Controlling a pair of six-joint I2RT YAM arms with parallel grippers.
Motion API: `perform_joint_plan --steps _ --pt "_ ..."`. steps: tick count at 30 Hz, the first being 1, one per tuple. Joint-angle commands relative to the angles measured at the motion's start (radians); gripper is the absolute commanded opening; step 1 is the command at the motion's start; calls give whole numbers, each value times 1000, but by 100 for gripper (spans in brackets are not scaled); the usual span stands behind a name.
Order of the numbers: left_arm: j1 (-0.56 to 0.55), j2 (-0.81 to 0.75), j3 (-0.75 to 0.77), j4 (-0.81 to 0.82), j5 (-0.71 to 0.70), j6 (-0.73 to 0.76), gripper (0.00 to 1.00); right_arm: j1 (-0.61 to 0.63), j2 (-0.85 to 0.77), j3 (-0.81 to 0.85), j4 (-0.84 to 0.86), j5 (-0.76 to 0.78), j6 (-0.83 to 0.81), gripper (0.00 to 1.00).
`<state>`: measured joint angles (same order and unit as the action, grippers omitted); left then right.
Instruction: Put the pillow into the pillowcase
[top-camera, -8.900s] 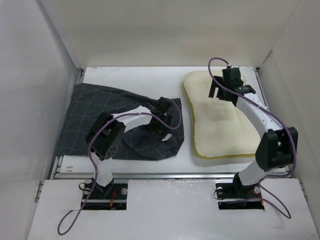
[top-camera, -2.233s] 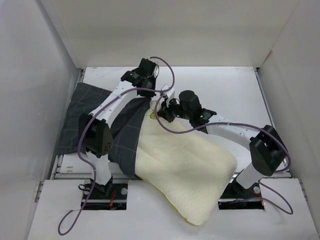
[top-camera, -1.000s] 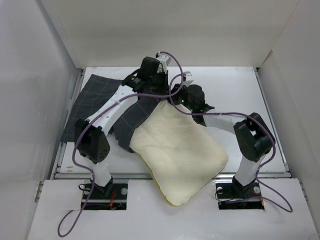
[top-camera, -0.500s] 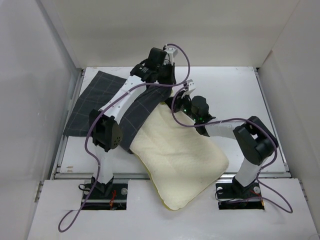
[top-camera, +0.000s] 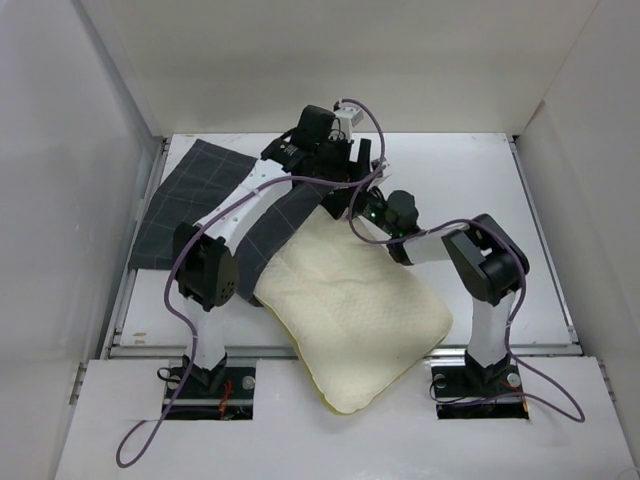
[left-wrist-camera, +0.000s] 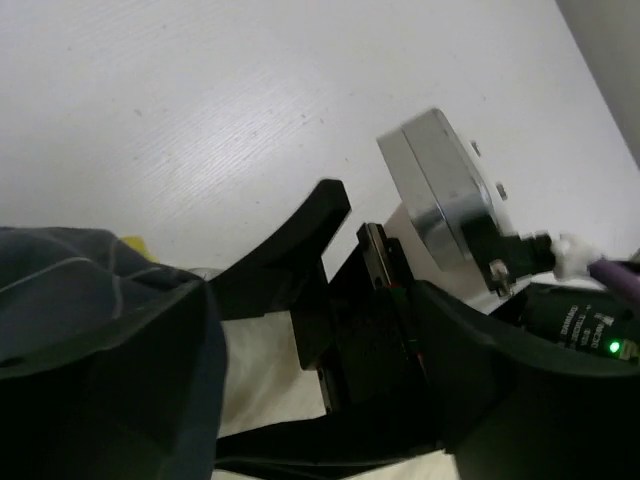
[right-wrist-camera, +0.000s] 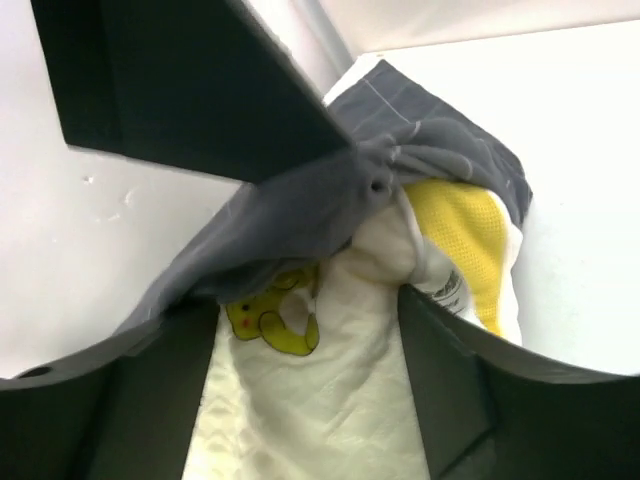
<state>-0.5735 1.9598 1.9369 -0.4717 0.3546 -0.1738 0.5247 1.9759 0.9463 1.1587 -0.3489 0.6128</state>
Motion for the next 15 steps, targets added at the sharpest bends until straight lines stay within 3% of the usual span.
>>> perform_joint_plan --steps 1,3,6,11,15 --pt "-55 -140 -38 4 77 -4 86 -6 -84 -19 -20 -13 18 79" --pt "-45 -240 -102 4 -34 -4 100 -22 -144 -47 -130 11 -31 82" --pt "-25 -399 -197 4 -187 -16 100 -48 -239 -116 -328 91 -102 85" --pt "-25 -634 -516 70 -365 -113 100 -58 -422 -227 -583 279 -168 88" --pt "-25 -745 -696 35 -400 -193 100 -43 -555 -209 -839 229 -353 88"
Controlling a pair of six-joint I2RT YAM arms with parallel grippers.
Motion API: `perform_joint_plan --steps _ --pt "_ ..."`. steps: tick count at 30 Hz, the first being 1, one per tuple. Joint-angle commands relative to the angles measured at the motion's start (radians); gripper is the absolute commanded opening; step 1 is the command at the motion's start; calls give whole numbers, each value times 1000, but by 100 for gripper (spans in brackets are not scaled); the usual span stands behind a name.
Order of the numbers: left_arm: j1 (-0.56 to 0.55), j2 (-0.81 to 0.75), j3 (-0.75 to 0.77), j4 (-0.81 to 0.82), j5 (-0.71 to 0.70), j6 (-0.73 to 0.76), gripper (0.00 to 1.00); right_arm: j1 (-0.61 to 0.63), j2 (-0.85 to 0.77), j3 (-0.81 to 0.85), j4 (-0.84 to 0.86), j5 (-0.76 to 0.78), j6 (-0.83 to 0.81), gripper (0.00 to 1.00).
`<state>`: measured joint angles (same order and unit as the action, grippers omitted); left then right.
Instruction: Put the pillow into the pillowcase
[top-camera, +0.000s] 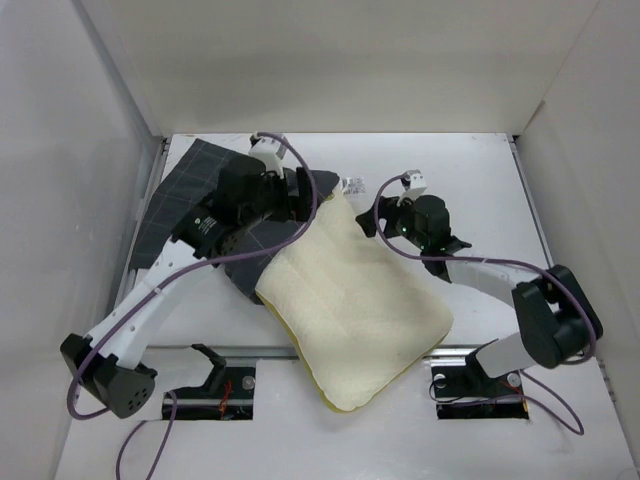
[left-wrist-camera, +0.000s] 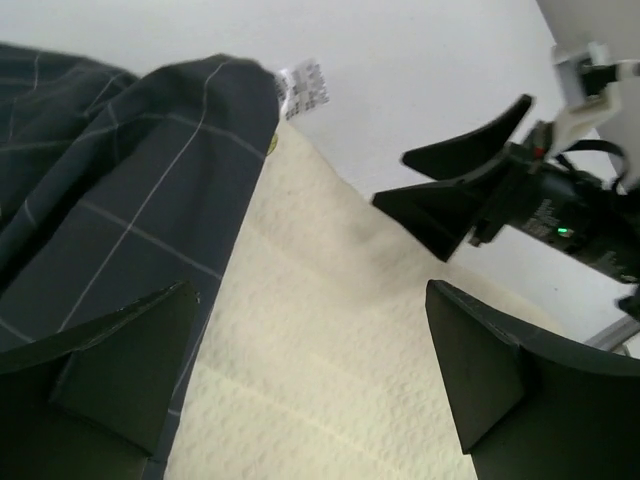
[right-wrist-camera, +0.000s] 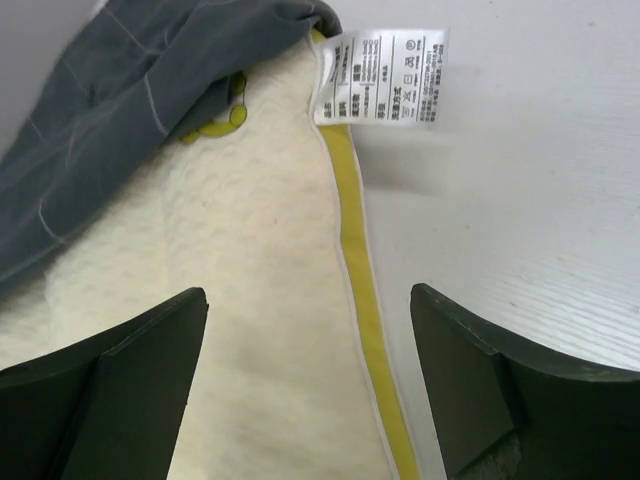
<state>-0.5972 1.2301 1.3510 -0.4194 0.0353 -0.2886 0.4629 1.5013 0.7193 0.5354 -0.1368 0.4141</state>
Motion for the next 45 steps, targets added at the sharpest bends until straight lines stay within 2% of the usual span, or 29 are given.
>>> perform_joint_plan --steps 1,2,4,7,12,17,21,25,27,30,34,38,42,43,45 --pt "-1 -30 -143 -27 -106 -98 100 37 -125 28 -262 17 -191 88" --pt "-1 -64 -179 -27 -106 -113 100 64 -142 37 -306 17 -263 88" --pt "-1 -92 -263 -27 -149 -141 100 161 -164 57 -409 71 -302 91" --pt "-1 -101 -297 -27 -170 -150 100 232 -147 71 -442 62 -317 92" --pt "-1 -45 -297 -7 -183 -127 99 232 -28 100 -411 80 -285 94" --pt "-1 89 -201 2 -230 -55 91 243 82 189 -391 153 -276 92" --pt "-1 215 -96 11 -264 -8 90 243 146 232 -367 194 -265 89" --pt "-10 316 -38 34 -221 31 75 243 181 241 -342 174 -265 85" --pt "-10 367 -9 34 -244 58 48 243 181 241 -327 161 -265 85" --pt "-1 414 29 4 -311 58 23 243 151 241 -327 161 -265 85" --pt "8 434 68 -12 -347 58 0 243 56 255 -370 161 -290 88" --pt "8 434 108 -12 -324 58 0 229 16 301 -408 161 -301 92" --pt "8 434 137 -12 -313 71 0 177 69 342 -408 103 -310 92" --pt "8 434 152 -12 -313 84 9 165 98 342 -408 86 -319 92" --pt "8 443 169 -21 -301 114 51 122 128 353 -408 13 -319 92"
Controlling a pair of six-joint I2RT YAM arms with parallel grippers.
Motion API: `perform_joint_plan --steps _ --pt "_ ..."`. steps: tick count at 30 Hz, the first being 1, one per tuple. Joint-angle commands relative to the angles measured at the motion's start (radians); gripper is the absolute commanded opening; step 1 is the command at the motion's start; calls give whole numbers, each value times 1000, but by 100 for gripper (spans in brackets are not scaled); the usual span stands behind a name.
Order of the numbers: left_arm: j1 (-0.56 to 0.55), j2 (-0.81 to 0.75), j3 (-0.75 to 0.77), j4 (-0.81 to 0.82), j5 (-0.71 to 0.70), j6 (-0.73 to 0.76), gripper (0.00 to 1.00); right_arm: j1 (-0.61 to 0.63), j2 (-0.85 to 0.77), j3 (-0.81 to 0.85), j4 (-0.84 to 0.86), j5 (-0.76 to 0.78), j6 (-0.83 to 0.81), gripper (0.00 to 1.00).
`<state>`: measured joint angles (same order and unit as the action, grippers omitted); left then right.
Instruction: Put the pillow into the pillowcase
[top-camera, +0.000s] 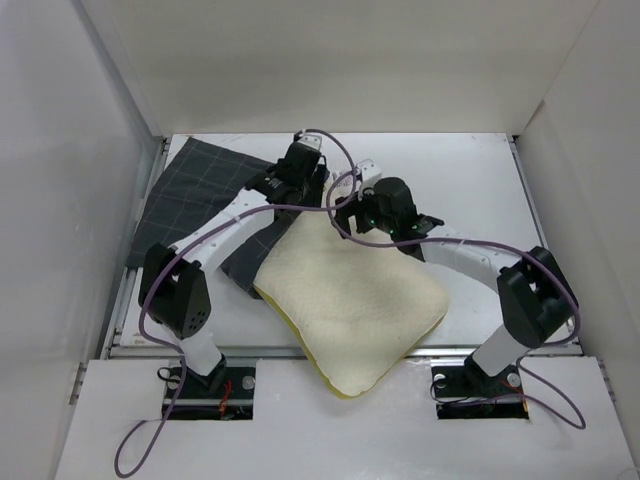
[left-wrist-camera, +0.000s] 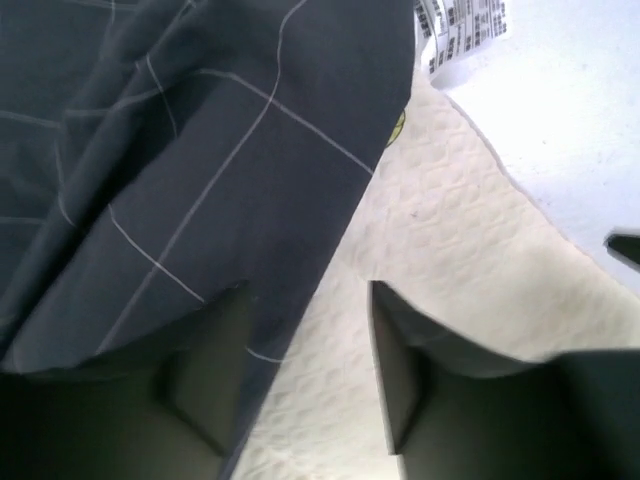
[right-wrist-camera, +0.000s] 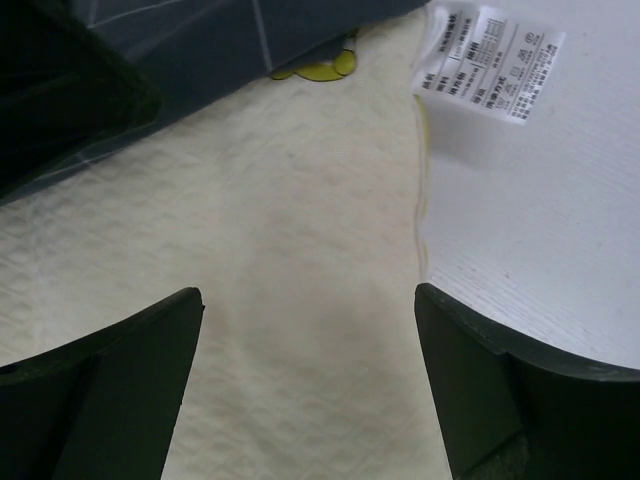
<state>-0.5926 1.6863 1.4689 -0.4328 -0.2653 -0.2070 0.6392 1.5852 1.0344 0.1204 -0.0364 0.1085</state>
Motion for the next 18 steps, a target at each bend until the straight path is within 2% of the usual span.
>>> perform_joint_plan --steps 1,2,3,6,9,12,13,16,17,18 --pt "4 -13 66 -7 11 49 57 -70 59 38 34 -120 -13 92" --pt "4 22 80 -7 11 58 67 -85 94 50 44 -147 -23 92" --pt "4 38 108 -7 24 87 69 -98 114 50 44 -210 -23 92" --pt "4 126 184 -17 69 130 75 -124 188 91 68 -281 -35 92" --pt "4 223 257 -41 89 164 73 -124 243 105 110 -333 -35 86" --pt "13 288 343 -61 78 190 60 -124 271 105 165 -410 -24 76" --pt "13 327 384 -75 78 199 54 -124 271 105 179 -427 -9 64" --pt "13 390 441 -105 32 199 34 -124 280 96 220 -496 0 44" --pt "13 404 479 -122 -9 199 22 -124 280 96 231 -506 0 28" --pt "13 415 501 -133 -9 183 22 -124 280 96 231 -507 9 20"
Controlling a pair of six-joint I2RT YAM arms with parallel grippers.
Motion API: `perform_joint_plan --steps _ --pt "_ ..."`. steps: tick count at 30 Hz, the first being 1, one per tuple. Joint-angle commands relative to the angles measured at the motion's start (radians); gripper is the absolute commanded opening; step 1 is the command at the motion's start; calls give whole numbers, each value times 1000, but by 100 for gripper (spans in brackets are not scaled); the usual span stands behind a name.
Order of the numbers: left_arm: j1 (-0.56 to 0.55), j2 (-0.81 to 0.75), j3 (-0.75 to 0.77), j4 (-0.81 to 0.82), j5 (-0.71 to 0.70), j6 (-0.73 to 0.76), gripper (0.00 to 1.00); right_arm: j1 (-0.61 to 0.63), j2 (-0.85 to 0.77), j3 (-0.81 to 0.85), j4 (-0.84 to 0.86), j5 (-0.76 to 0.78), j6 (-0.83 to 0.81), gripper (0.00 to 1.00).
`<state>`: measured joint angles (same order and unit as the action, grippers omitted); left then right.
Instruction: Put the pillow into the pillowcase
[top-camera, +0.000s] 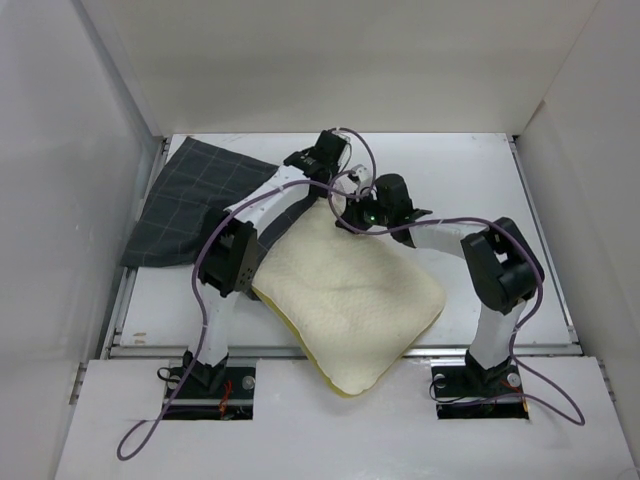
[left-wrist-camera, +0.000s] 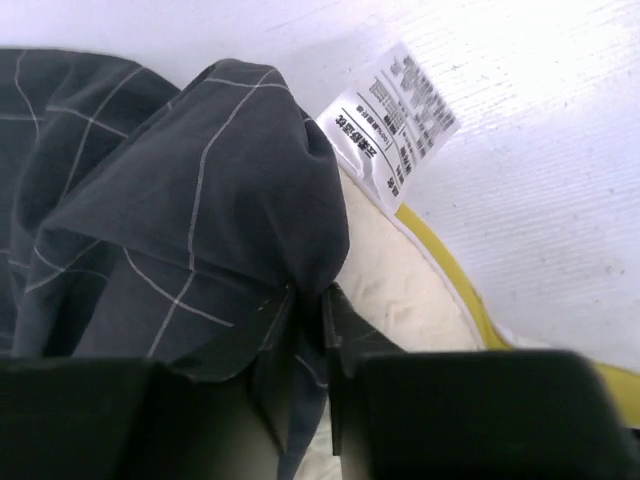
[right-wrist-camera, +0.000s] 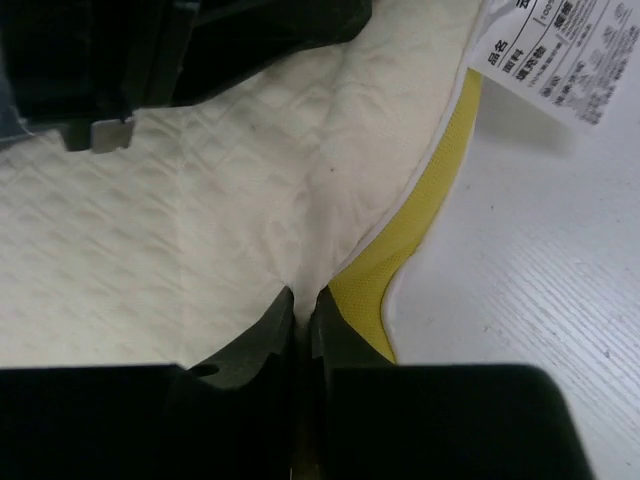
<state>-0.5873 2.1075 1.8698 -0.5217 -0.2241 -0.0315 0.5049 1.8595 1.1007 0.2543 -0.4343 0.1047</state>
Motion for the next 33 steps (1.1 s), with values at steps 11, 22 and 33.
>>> perform_joint_plan --steps 11,22,33 --pt "-14 -132 109 -6 -15 -2 0 20 -89 -82 249 -150 33 0" --pt "-52 -214 114 -14 141 27 0 95 -251 -225 458 -250 24 0" --pt "-216 -450 -142 46 353 -50 0 106 -198 -248 549 72 218 0"
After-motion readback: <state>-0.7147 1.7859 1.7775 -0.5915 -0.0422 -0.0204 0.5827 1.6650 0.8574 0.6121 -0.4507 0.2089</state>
